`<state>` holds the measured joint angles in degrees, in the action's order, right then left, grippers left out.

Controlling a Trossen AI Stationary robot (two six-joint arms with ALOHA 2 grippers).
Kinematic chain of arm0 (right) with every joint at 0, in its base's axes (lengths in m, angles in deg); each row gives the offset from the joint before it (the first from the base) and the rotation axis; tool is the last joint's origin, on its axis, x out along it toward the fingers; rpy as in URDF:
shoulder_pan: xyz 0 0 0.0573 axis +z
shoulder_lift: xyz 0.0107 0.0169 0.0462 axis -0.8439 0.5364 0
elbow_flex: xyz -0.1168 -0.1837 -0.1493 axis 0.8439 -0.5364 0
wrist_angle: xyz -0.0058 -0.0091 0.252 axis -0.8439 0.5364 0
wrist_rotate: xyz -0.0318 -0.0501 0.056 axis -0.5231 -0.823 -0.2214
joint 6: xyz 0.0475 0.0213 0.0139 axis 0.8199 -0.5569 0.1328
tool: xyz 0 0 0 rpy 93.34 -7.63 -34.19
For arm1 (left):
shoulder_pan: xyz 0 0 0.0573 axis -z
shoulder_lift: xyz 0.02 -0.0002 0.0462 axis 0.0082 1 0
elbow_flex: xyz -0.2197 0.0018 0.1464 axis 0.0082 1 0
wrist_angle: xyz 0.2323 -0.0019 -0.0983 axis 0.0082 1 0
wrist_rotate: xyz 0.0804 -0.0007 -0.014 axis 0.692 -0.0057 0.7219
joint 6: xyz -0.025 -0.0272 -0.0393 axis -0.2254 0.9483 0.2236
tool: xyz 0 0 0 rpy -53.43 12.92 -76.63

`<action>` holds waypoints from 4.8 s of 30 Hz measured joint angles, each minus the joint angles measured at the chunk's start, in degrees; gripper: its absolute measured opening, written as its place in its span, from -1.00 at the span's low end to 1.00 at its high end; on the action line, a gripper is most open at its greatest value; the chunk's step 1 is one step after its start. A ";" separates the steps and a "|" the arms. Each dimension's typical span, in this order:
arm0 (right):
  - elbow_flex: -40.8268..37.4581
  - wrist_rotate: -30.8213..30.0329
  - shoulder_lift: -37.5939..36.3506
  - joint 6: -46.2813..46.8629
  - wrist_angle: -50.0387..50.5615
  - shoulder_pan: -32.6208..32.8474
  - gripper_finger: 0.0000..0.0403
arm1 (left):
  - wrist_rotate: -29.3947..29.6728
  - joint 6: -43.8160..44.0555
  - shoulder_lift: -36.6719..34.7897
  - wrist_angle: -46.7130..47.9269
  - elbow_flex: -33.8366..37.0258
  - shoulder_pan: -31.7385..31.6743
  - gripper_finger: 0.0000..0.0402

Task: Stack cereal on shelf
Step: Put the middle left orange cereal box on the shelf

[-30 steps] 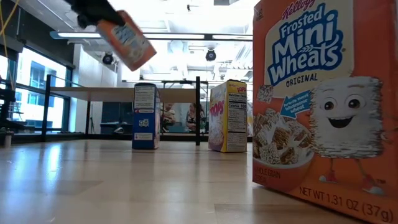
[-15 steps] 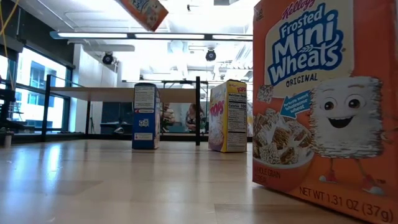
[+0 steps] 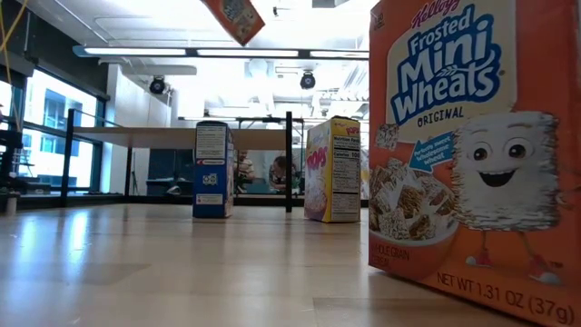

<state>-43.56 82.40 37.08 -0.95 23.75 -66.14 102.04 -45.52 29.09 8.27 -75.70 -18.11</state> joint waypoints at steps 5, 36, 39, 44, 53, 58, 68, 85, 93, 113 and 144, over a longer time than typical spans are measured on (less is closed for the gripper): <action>0.00 -0.01 0.00 -0.01 0.00 0.00 0.23 | -6.22 0.97 6.68 5.75 -6.14 -6.26 -0.40; -0.02 -0.02 0.00 -0.02 0.00 0.00 0.23 | -29.96 0.72 34.12 43.57 -30.63 -16.16 -0.40; 0.00 0.00 0.00 -0.01 0.00 -0.01 0.23 | -30.64 -0.51 34.81 44.84 -30.63 -16.16 -0.40; 0.00 -0.01 0.00 -0.01 0.00 -0.02 0.23 | -30.66 -1.57 35.25 44.56 -30.63 -16.16 -0.40; -0.02 0.00 0.00 0.00 0.00 -0.01 0.23 | -32.06 -3.79 35.24 44.46 -30.48 -16.16 -0.40; 0.00 0.00 0.00 0.00 0.00 -0.02 0.23 | -32.36 -3.47 36.42 44.01 -30.46 -16.25 -0.40; -0.01 -0.02 0.00 -0.01 0.00 -0.02 0.23 | -32.34 -2.67 37.44 43.87 -30.55 -16.45 -0.40; -0.02 -0.01 0.00 0.00 0.00 0.00 0.23 | -31.69 -3.48 37.71 43.37 -30.29 -16.49 -0.06; -0.02 0.00 0.00 -0.01 0.00 -0.01 0.23 | -31.67 -3.41 37.69 43.21 -31.76 -16.93 0.04; 0.00 -0.01 0.00 -0.02 0.00 0.00 0.23 | -28.38 0.00 37.55 47.24 -38.01 -17.16 0.08; -0.02 -0.02 0.02 0.00 0.00 -0.02 0.23 | -25.43 8.32 31.81 56.62 -26.29 -20.41 0.08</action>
<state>-43.58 82.38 37.10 -0.95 23.75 -66.16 76.61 -37.20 60.89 64.88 -101.98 -38.52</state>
